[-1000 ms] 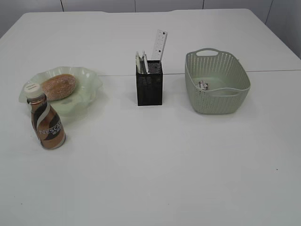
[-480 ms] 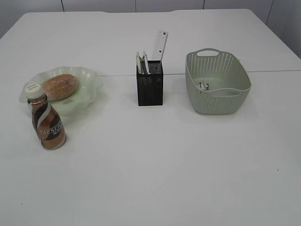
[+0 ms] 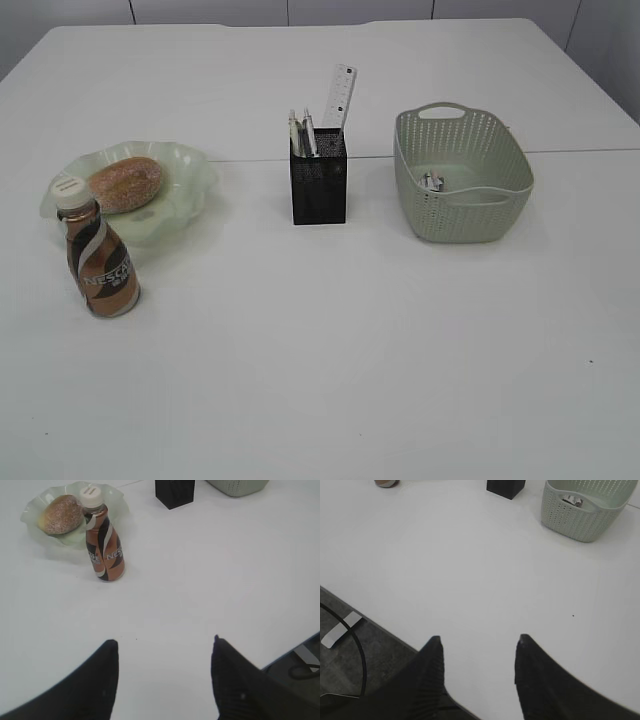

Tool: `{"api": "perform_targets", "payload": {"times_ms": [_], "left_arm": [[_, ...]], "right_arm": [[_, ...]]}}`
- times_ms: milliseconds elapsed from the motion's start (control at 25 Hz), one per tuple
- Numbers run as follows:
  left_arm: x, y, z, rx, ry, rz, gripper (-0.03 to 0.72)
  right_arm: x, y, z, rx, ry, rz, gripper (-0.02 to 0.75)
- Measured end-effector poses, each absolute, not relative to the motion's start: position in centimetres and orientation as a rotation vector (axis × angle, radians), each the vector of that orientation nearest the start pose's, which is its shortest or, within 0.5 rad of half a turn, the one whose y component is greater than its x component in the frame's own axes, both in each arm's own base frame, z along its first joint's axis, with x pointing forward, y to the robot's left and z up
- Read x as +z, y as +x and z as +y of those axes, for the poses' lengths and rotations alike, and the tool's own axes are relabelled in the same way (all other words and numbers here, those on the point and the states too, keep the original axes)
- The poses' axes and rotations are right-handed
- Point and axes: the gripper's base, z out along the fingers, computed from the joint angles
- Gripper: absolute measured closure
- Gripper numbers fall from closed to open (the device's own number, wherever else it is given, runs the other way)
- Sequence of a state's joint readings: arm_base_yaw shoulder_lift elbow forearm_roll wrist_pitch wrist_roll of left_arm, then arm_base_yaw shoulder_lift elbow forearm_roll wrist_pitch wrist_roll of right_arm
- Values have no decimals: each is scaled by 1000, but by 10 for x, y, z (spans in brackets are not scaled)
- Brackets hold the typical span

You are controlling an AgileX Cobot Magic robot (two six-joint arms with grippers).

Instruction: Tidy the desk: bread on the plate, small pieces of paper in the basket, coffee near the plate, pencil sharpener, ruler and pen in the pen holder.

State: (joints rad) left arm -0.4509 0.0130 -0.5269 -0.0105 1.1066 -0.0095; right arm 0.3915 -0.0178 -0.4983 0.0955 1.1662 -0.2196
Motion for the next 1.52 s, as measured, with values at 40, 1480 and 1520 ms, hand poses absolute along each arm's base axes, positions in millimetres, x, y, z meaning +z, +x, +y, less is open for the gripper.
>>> {"api": "perform_targets", "payload": {"times_ms": [40,1480,1520], "left_arm": [[281,-7,3,-291,458,2038,254],[281,-8,0,-36,19,2074,254],[281,-8,0,-37,20,2074,254]], "right_arm": [[269,-14,2,212,-652,2035,393],[269,-13,6,27,-319,2106,393],[269,-13,6,27,-319,2106,393]]}}
